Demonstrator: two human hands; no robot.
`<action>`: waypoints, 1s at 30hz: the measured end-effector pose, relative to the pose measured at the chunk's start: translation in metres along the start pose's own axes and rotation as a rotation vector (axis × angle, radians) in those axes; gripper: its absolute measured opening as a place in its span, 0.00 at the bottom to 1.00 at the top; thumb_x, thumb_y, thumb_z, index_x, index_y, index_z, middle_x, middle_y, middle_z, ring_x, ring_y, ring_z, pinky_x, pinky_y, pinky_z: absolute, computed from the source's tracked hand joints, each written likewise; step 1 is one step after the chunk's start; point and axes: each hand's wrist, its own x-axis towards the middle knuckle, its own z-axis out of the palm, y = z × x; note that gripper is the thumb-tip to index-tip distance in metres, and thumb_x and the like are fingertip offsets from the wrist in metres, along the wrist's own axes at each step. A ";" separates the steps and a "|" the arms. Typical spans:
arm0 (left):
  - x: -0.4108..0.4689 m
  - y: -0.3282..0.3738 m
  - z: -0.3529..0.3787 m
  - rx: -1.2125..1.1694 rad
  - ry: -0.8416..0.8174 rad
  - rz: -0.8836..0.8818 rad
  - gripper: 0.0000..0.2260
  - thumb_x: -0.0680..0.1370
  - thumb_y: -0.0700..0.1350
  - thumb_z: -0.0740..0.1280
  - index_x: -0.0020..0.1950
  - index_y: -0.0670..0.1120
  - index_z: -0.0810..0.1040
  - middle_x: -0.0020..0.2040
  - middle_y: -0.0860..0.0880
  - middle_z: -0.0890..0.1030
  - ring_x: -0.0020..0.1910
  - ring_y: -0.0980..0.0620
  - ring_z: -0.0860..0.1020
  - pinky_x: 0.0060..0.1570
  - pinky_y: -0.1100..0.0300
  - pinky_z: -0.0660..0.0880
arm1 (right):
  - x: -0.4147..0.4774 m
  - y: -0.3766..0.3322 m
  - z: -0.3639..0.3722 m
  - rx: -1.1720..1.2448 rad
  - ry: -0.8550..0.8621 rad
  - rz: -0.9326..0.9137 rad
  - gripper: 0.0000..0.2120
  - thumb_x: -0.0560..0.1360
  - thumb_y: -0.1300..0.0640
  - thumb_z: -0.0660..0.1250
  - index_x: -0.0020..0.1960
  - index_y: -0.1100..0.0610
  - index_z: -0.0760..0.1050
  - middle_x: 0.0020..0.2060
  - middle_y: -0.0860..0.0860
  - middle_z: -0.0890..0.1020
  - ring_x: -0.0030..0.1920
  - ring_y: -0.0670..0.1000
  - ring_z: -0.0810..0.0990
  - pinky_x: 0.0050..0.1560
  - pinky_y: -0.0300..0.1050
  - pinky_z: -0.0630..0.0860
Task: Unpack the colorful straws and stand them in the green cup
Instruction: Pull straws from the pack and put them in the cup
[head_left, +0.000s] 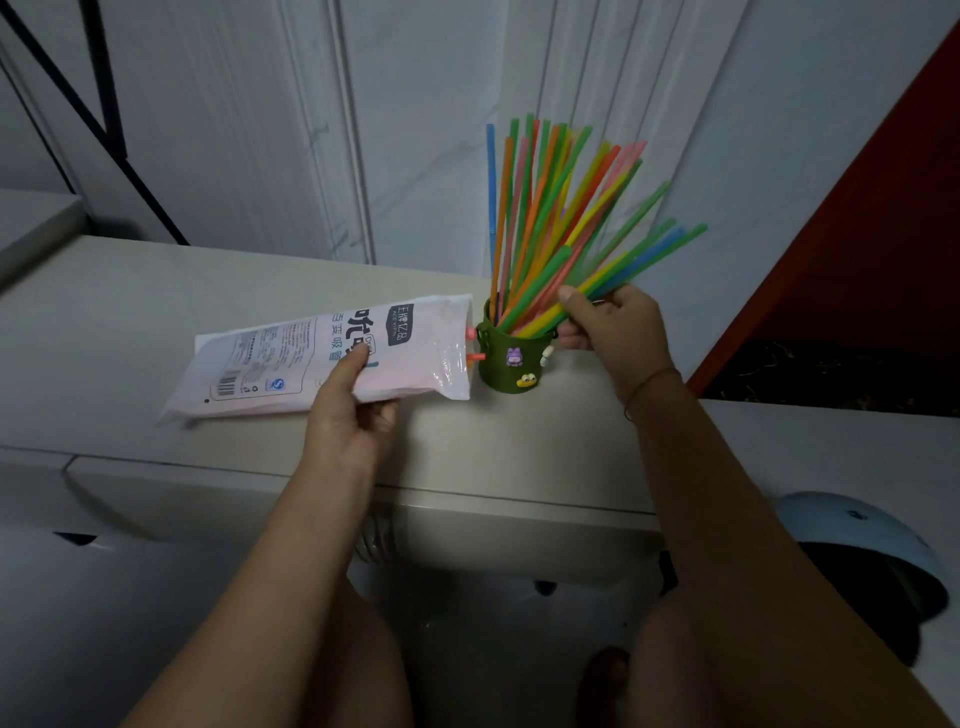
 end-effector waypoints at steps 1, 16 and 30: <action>0.000 -0.001 0.000 0.002 -0.005 -0.002 0.10 0.73 0.35 0.70 0.51 0.46 0.78 0.38 0.48 0.86 0.37 0.52 0.85 0.38 0.55 0.82 | -0.001 0.001 -0.001 -0.008 0.036 -0.026 0.08 0.73 0.59 0.69 0.42 0.64 0.74 0.29 0.57 0.78 0.23 0.44 0.78 0.30 0.39 0.80; -0.010 -0.013 0.006 0.099 -0.112 0.069 0.15 0.74 0.35 0.68 0.59 0.47 0.77 0.47 0.49 0.86 0.46 0.53 0.84 0.47 0.57 0.81 | -0.038 0.017 0.010 0.182 -0.131 0.386 0.10 0.78 0.57 0.62 0.42 0.62 0.75 0.30 0.54 0.78 0.29 0.48 0.79 0.33 0.41 0.79; -0.034 -0.016 0.001 0.396 -0.230 0.388 0.19 0.70 0.38 0.72 0.60 0.48 0.77 0.60 0.44 0.81 0.59 0.46 0.80 0.63 0.46 0.73 | -0.069 0.031 0.041 0.855 -0.282 0.861 0.19 0.80 0.51 0.56 0.66 0.59 0.72 0.64 0.56 0.75 0.54 0.54 0.76 0.39 0.51 0.83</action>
